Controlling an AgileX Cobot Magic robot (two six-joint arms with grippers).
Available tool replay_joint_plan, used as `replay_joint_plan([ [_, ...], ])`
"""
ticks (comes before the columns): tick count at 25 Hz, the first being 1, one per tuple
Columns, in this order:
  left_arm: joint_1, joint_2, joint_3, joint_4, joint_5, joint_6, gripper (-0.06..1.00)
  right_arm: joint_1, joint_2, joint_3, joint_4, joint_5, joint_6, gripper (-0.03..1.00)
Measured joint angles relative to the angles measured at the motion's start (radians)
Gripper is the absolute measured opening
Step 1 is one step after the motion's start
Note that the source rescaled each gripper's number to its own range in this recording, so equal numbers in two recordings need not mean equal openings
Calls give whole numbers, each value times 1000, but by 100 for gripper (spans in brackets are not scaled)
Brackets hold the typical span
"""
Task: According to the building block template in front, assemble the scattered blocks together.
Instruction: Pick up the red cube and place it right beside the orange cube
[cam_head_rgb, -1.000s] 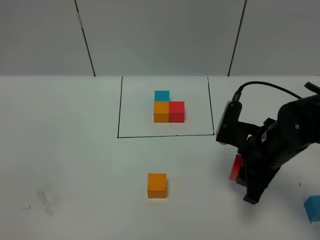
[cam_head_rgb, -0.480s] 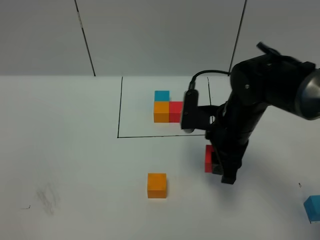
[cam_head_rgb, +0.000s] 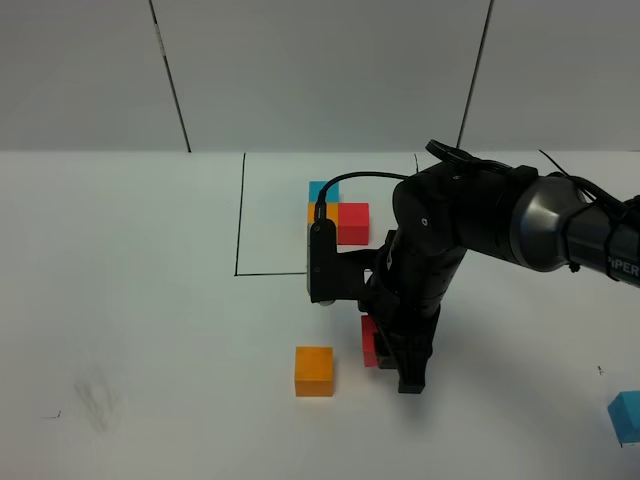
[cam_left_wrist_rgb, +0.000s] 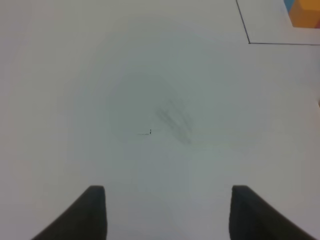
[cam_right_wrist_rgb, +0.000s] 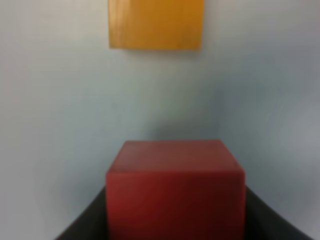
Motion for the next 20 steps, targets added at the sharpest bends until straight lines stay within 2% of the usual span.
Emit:
replay_joint_plan([
  [9,0,0,0,0,0,0,21,36,11,0,32,-42,8,22],
  [20,0,0,0,0,0,0,21,39,61,0,47,-79,-3,22],
])
